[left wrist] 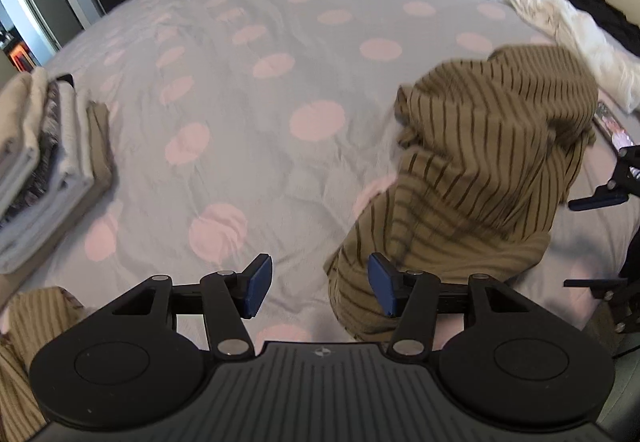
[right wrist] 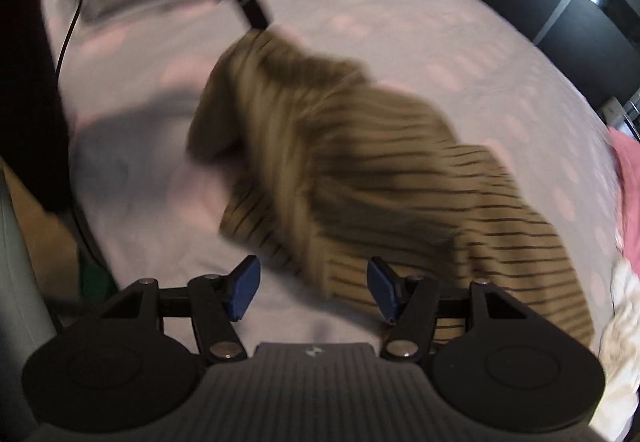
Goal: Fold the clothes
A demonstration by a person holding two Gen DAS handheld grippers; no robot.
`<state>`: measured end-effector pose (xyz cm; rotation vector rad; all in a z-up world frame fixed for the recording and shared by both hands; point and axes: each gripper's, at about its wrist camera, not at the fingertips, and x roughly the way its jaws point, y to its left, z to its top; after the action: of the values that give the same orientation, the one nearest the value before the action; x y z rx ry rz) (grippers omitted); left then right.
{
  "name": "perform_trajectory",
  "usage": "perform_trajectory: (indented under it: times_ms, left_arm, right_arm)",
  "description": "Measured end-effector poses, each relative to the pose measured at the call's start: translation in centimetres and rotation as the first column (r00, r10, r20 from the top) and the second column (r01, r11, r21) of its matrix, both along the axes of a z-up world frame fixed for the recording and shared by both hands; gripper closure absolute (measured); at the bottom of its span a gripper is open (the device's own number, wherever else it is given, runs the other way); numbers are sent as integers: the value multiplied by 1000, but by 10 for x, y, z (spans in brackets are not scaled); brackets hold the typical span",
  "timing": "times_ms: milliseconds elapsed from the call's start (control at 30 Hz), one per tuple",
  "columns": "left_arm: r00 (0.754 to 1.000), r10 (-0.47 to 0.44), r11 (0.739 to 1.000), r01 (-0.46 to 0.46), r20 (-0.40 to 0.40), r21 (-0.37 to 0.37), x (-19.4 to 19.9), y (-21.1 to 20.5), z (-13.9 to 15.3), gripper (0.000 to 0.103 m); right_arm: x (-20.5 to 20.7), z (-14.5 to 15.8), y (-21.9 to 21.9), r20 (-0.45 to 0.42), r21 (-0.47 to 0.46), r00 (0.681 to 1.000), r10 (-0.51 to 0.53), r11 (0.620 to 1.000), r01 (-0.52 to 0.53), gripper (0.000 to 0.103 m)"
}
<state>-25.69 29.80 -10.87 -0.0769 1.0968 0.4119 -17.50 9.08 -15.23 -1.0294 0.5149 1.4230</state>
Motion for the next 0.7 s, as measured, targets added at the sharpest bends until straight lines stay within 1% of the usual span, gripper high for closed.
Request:
perform_trajectory:
  times_ms: [133, 233, 267, 300, 333, 367, 400, 467, 500, 600, 700]
  left_arm:
    - [1000, 8, 998, -10, -29, -68, 4, 5, -20, 52]
    - [999, 1, 995, -5, -39, -102, 8, 4, -29, 53]
    - [999, -4, 995, -1, -41, -103, 8, 3, -30, 53]
    - [999, -6, 995, 2, -38, -104, 9, 3, -30, 53]
    - [999, -8, 995, 5, -34, -104, 10, 2, -30, 53]
    - [999, -11, 994, 8, -30, -105, 11, 1, -30, 53]
    - [1000, -13, 994, 10, -27, -105, 11, 1, -30, 53]
    - [1000, -16, 995, 16, -2, -103, 14, -1, -25, 53]
    - [1000, -23, 996, 24, 7, -87, 15, -3, -22, 53]
    - [998, -53, 998, 54, 23, -42, 21, -9, -11, 53]
    - [998, -59, 997, 60, 23, -40, 28, -14, -1, 53]
  right_arm:
    - [-7, -25, 10, 44, -39, 999, 27, 999, -26, 41]
    - [-13, -44, 18, 76, -69, 996, 49, 997, -44, 46]
    - [-14, -50, 20, 86, -79, 995, 56, 996, -49, 55]
    - [-16, -56, 22, 97, -90, 993, 63, 995, -54, 69]
    - [-15, -60, 23, 106, -98, 992, 64, 994, -53, 78]
    - [-14, -62, 24, 110, -103, 992, 57, 994, -46, 91]
    - [-13, -62, 23, 111, -104, 993, 52, 994, -41, 94]
    - [-9, -53, 21, 93, -89, 995, 43, 995, -34, 98]
    - [-6, -45, 18, 84, -77, 996, 34, 997, -27, 98]
    - [11, -12, 10, 59, -27, 998, -10, 1000, 11, 99]
    - [34, 20, 2, 45, 26, 997, -63, 998, 62, 99]
